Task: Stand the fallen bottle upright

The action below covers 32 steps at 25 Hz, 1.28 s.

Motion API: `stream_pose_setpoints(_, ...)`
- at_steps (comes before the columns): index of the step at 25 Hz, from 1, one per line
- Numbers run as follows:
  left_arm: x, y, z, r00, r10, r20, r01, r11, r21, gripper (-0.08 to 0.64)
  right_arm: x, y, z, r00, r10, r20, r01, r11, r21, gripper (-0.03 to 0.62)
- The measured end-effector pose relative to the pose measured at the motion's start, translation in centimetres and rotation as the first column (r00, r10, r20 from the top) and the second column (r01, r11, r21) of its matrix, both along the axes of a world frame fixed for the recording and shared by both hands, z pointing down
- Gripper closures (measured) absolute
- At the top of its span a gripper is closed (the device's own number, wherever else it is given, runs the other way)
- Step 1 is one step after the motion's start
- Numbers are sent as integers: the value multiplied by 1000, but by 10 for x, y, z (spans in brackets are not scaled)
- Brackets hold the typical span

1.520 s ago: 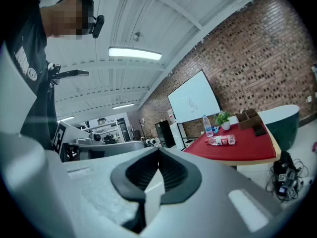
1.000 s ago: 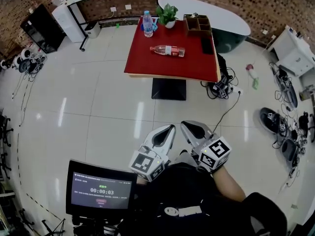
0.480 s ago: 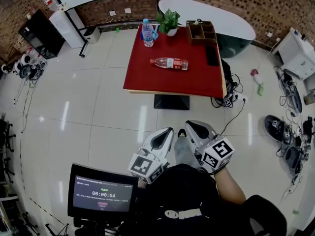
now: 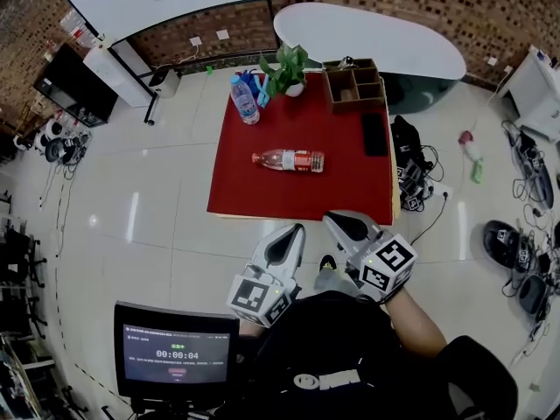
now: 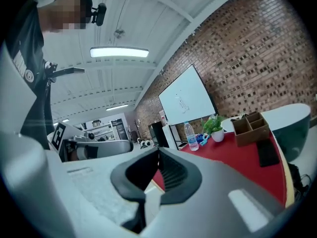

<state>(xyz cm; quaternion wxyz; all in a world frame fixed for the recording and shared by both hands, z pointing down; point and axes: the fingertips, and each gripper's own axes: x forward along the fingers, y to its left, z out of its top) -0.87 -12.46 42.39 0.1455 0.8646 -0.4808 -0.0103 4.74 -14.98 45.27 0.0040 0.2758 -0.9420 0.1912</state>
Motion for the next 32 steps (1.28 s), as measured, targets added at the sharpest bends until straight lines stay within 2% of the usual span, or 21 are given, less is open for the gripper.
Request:
stream_pose_setpoints(6, -2, -58, -1, 996, -71, 49, 72, 997, -10, 557, -4, -58, 2, 998, -55, 7, 55, 998, -1, 588)
stream_pose_setpoints(9, -9, -70, 6, 995, -81, 57, 83, 996, -28, 557, -8, -71, 8, 997, -72, 23, 72, 997, -17, 588)
stream_pose_setpoints(11, -12, -75, 12, 996, -73, 57, 75, 997, -32, 557, -10, -76, 12, 996, -85, -10, 85, 996, -5, 582)
stream_pose_setpoints(12, -13, -76, 14, 996, -69, 56, 71, 997, -33, 557, -10, -79, 12, 994, -96, -45, 97, 995, 15, 563)
stream_pose_setpoints(14, -14, -77, 17, 996, -64, 54, 66, 997, -35, 557, -14, -87, 11, 980, -131, -149, 143, 987, 69, 424)
stream_pose_setpoints(15, -15, -77, 16, 997, -63, 53, 65, 997, -35, 557, -18, -92, 9, 964, -154, -216, 178, 979, 98, 374)
stream_pose_setpoints(16, -18, -78, 16, 997, -63, 51, 64, 997, -33, 557, -24, -99, 6, 940, -179, -291, 223, 967, 126, 352)
stream_pose_setpoints(17, -22, -79, 15, 997, -66, 48, 67, 997, -31, 557, -33, -108, 4, 904, -206, -376, 279, 949, 150, 340)
stream_pose_setpoints(18, -28, -82, 15, 996, -74, 45, 75, 997, -29, 557, -46, -118, 5, 851, -231, -471, 342, 925, 166, 333)
stream_pose_setpoints(19, -37, -83, 15, 995, -87, 40, 88, 996, -28, 557, -60, -129, 10, 781, -249, -573, 409, 897, 168, 330)
stream_pose_setpoints(21, -58, -83, 13, 991, -128, 30, 129, 991, -24, 557, -94, -147, 29, 609, -269, -746, 530, 838, 131, 320)
stream_pose_setpoints(23, -81, -79, 11, 984, -176, 18, 177, 984, -19, 557, -132, -157, 60, 450, -294, -843, 615, 787, 54, 296)
stream_pose_setpoints(26, -114, -70, 12, 969, -247, 4, 247, 969, -24, 557, -179, -162, 124, 244, -342, -907, 675, 732, -94, 285)
stream_pose_setpoints(28, -131, -64, 12, 961, -277, 0, 277, 961, -27, 557, -193, -166, 168, 123, -328, -937, 677, 718, -163, 285)
stream_pose_setpoints(29, -137, -60, 10, 959, -282, 0, 282, 959, -25, 557, -195, -170, 187, 73, -313, -947, 669, 720, -186, 285)
stream_pose_setpoints(32, -149, -49, 8, 958, -288, 6, 288, 957, -22, 557, -193, -181, 226, -43, -277, -960, 633, 736, -241, 285)
